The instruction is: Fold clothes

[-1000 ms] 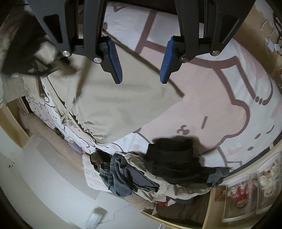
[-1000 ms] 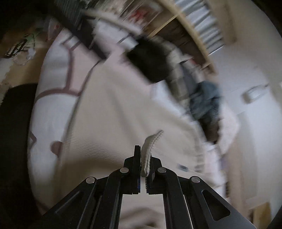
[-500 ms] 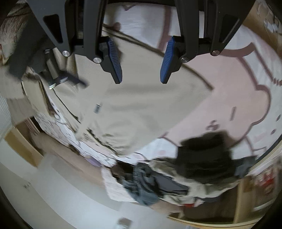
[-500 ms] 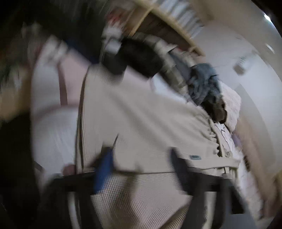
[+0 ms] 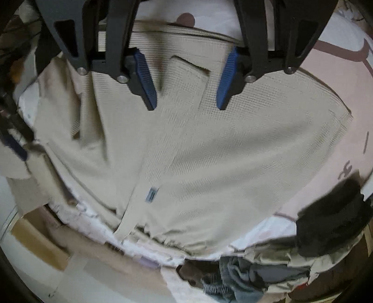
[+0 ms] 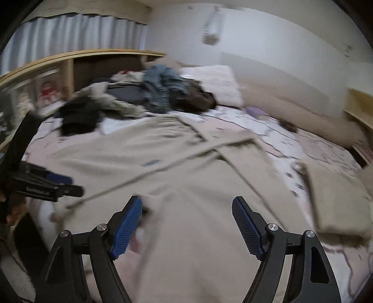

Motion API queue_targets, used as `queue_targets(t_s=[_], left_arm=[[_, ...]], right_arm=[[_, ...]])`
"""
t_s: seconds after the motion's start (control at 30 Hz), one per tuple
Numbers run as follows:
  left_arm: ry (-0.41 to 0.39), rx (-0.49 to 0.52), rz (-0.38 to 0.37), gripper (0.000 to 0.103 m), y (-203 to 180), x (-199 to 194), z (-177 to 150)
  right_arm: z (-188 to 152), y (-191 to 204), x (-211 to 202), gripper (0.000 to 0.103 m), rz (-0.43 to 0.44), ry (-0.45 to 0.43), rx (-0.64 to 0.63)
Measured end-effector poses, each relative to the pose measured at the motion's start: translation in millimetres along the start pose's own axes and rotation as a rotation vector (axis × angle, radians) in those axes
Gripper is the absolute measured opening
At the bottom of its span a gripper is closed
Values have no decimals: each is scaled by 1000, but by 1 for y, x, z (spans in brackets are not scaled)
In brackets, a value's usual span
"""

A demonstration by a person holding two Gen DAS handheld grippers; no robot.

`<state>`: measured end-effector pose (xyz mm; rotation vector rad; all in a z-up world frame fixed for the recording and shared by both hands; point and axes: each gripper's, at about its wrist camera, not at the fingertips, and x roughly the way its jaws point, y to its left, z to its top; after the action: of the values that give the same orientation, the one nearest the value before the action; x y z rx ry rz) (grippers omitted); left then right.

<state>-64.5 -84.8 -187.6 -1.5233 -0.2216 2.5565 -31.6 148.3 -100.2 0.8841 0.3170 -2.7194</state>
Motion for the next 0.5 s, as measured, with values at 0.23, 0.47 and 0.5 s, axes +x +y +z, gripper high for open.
queue_targets(t_s=[0.23,0.47,0.5], left_arm=[[-53,-47,-80,3,5,-28,10],[-132,-109,89,3,46,-59,43],[-112,-115,98,3,51,-53,42]], right_arm=[[-13,-46,2,80,-64,35,153],[-35,-111,2,80,-79,109,383],[-40,-121,0,80,-86,117,419]])
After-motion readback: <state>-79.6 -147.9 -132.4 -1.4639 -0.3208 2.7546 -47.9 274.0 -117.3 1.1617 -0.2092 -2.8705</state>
